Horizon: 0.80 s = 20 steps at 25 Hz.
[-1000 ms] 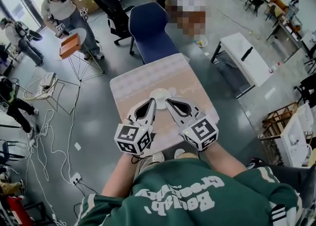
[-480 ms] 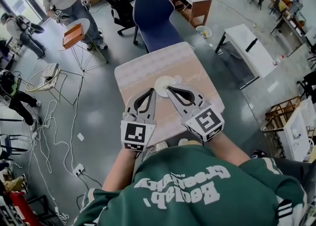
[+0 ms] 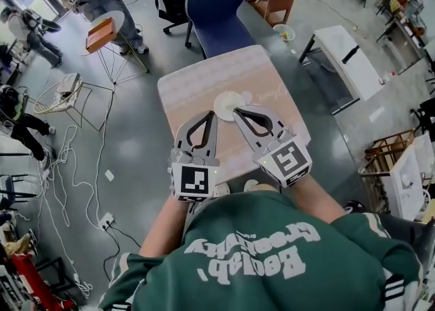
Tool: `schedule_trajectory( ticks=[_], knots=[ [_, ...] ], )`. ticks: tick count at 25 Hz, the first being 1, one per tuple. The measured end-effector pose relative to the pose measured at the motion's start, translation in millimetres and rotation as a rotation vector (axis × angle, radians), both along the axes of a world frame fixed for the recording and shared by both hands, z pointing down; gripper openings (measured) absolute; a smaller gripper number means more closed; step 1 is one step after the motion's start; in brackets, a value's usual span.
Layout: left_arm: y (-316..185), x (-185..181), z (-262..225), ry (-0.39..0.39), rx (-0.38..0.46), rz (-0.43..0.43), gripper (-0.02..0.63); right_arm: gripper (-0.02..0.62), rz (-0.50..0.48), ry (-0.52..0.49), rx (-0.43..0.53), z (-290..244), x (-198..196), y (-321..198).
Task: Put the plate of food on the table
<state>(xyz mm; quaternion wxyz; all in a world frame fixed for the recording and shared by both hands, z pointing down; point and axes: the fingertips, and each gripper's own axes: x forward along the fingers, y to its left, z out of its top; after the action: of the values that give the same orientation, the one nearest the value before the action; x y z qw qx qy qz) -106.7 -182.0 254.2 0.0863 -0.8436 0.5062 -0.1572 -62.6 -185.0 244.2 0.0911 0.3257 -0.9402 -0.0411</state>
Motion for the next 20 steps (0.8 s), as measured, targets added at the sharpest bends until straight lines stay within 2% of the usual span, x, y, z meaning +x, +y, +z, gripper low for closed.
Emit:
schedule_trajectory(
  ticks=[20],
  knots=[
    [9.6,11.7,-2.7,-0.014,0.033,0.029,0.009,0.015,0.018,-0.015,-0.010,7.2,2.8,12.8]
  ],
)
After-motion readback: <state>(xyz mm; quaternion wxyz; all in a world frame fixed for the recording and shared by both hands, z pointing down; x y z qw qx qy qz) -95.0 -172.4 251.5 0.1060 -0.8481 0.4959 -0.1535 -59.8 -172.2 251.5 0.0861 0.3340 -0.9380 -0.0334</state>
